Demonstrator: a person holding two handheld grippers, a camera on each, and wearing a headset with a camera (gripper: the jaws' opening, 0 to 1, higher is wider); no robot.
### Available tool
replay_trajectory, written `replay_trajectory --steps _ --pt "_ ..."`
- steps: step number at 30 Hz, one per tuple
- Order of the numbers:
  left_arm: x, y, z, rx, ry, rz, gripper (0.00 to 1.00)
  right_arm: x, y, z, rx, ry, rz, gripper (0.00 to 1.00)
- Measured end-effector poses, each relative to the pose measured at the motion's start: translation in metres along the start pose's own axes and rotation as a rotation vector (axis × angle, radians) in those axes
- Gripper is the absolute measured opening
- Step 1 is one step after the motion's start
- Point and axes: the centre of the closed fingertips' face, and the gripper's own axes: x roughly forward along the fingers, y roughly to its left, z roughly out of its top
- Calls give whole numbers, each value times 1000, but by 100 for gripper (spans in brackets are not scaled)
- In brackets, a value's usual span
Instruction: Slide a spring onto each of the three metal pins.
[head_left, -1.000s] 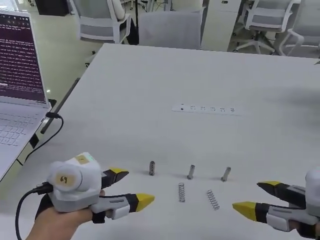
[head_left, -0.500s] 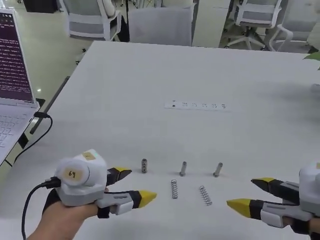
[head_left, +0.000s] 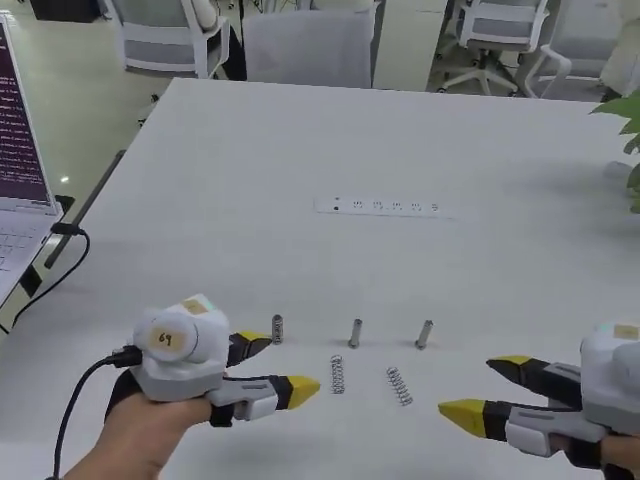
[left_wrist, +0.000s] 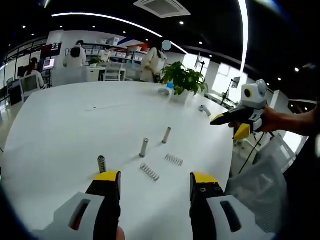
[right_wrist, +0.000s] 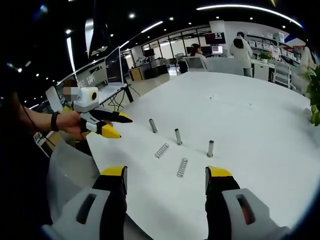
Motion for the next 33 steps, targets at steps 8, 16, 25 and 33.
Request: replay_trajectory --steps 8,16,25,33 --pt "15 -4 -5 -11 19 -8 50 -3 0 -2 6 -3 -3 62" --pt "37 -4 -11 -37 45 -2 49 -5 3 -9 14 7 -5 62" --pt "57 1 -21 -71 74 17 45 -6 3 -15 32 3 -10 63" --pt "73 4 -34 -105 111 51 40 -9 5 -19 42 6 -7 62"
